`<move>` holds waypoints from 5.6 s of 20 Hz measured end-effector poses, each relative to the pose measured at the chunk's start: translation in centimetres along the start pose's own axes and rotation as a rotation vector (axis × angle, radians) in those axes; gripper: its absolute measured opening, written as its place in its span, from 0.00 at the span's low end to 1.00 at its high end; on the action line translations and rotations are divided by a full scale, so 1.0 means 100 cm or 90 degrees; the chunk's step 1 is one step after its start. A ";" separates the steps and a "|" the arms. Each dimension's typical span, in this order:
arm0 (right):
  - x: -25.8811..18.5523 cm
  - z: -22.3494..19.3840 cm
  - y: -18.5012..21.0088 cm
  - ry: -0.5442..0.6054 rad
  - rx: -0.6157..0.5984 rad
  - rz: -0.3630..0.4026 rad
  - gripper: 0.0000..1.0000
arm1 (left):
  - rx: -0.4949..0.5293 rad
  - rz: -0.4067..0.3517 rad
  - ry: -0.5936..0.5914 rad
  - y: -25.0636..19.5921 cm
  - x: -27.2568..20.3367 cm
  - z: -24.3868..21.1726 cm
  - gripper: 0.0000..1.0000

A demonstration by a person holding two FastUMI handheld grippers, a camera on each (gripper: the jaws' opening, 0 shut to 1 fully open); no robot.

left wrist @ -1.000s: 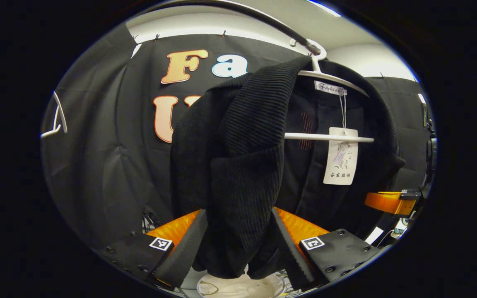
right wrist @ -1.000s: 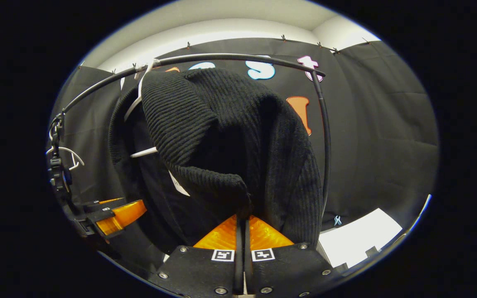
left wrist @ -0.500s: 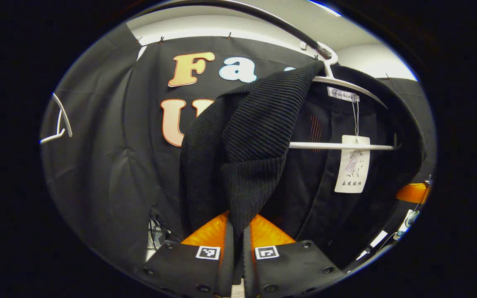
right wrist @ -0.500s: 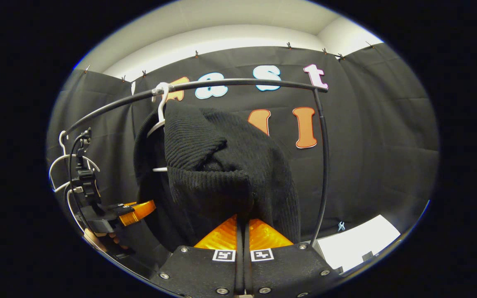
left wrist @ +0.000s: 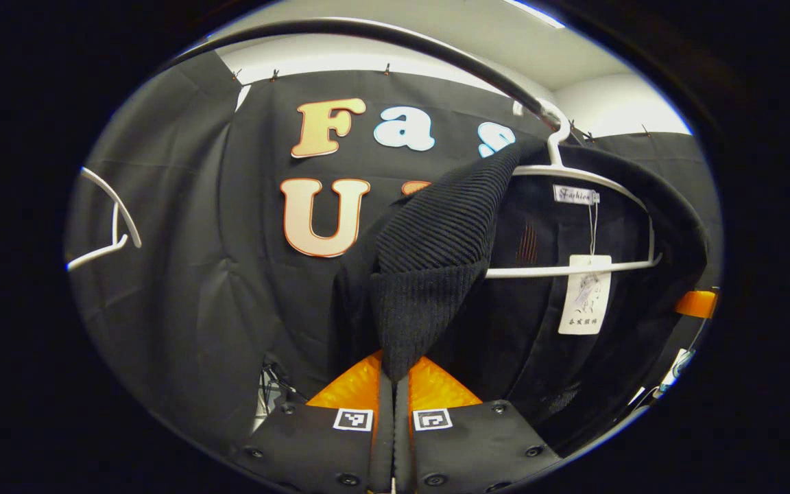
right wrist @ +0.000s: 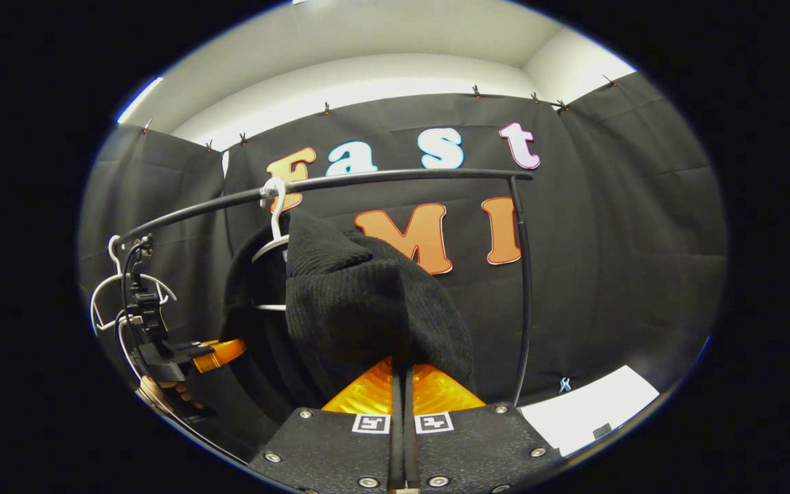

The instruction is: Grasp the clothes on the hanger with both hands and then place them into the laundry hamper below.

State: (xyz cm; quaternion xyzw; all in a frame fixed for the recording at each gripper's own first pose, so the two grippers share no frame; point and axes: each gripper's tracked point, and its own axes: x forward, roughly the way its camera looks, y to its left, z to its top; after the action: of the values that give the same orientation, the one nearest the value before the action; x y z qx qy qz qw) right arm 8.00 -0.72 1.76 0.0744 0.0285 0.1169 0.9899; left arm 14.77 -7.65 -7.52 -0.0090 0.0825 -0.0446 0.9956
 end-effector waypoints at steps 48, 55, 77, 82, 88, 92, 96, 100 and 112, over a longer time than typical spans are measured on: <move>0.138 -0.097 -0.094 0.103 0.142 0.021 0.00 | 0.063 0.228 0.006 0.149 0.008 0.019 0.10; 0.138 -0.152 -0.077 0.165 0.149 0.008 0.00 | 0.031 0.237 0.076 0.172 -0.012 -0.035 0.07; 0.110 -0.337 0.020 0.342 0.169 0.028 0.00 | -0.003 0.010 0.296 0.007 -0.004 -0.221 0.07; 0.113 -0.402 0.034 0.398 0.166 0.022 0.00 | -0.011 0.007 0.363 -0.001 -0.008 -0.278 0.07; 0.111 -0.476 0.034 0.472 0.150 -0.007 0.00 | -0.025 0.013 0.454 -0.005 -0.016 -0.350 0.07; 0.098 -0.519 0.026 0.525 0.132 -0.037 0.00 | -0.016 0.022 0.516 0.000 -0.027 -0.393 0.10; 0.085 -0.543 0.017 0.564 0.101 -0.055 0.05 | -0.006 0.028 0.544 0.006 -0.035 -0.407 0.08; 0.086 -0.535 0.019 0.550 0.076 -0.062 0.10 | -0.010 0.044 0.543 0.017 -0.041 -0.403 0.19; 0.072 -0.499 0.018 0.528 0.051 -0.078 0.44 | -0.033 0.064 0.506 0.027 -0.050 -0.366 0.58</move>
State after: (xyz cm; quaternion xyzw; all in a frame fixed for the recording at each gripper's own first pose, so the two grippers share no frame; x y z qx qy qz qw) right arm 10.93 9.71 -47.54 0.0575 0.4334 0.0766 0.8961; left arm 4.02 -4.93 -42.85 -0.0122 0.4623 0.0065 0.8866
